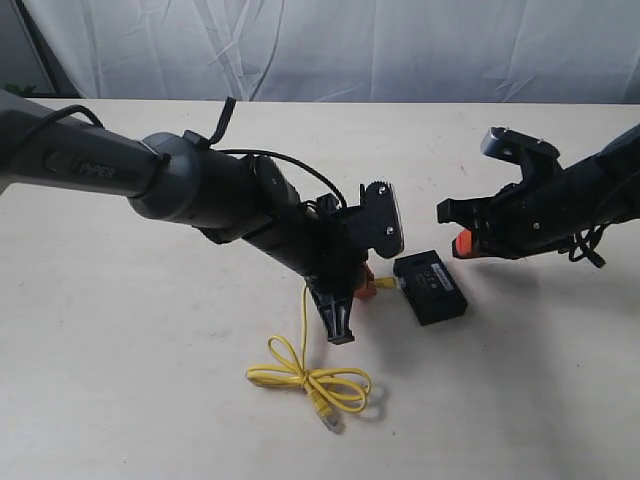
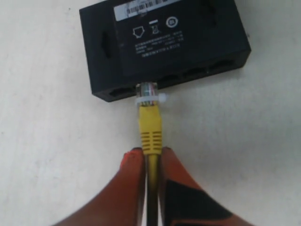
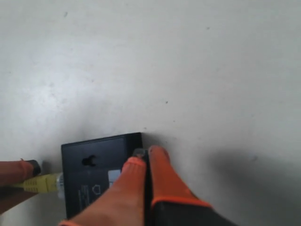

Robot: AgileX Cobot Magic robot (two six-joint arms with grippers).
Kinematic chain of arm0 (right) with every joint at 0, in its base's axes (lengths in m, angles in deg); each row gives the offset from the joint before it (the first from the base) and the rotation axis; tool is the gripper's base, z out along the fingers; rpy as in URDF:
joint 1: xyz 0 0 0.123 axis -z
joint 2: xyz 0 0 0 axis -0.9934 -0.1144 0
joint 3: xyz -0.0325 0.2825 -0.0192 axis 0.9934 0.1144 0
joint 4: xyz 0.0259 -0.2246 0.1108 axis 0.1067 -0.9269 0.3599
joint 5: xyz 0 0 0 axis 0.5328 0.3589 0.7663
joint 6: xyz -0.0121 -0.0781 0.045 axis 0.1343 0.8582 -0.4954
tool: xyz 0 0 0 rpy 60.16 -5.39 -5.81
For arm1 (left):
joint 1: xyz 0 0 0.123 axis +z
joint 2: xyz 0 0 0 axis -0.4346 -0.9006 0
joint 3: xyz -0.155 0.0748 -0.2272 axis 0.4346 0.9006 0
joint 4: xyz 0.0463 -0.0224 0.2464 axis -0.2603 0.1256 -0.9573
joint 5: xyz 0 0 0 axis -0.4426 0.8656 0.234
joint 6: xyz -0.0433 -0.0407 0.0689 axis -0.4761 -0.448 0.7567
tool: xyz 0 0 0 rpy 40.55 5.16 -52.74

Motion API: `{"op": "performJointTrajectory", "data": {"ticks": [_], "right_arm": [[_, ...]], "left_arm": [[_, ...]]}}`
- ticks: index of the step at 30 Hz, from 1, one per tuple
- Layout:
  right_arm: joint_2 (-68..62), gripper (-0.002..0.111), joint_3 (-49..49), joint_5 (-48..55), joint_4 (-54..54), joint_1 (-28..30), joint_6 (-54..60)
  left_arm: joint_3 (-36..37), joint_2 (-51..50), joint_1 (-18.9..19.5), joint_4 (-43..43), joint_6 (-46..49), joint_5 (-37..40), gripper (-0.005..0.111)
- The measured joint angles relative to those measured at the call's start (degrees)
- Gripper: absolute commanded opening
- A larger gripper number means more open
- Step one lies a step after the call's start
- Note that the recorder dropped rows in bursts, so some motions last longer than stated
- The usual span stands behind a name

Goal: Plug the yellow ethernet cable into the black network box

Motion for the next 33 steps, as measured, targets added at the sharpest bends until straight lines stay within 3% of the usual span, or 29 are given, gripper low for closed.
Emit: {"op": "performJointTrajectory", "data": {"ticks": [12,20,33], "right_arm": [[-1.22,0.000,0.00,3.63,-5.46,-0.48,-5.23],[-1.48,0.000,-0.47,1.22,-5.62,-3.59,-5.33],[-1.25,0.000,-0.47,-0.71,-5.85,-3.85,-7.41]], "left_arm": [[0.10,-0.08,0.00,2.11,0.00,-0.12,0.000],[0.32,-0.47,0.08,3.96,0.00,-0.01,0.000],[0.32,-1.18,0.71,8.40,-0.38,0.92,0.000]]}}
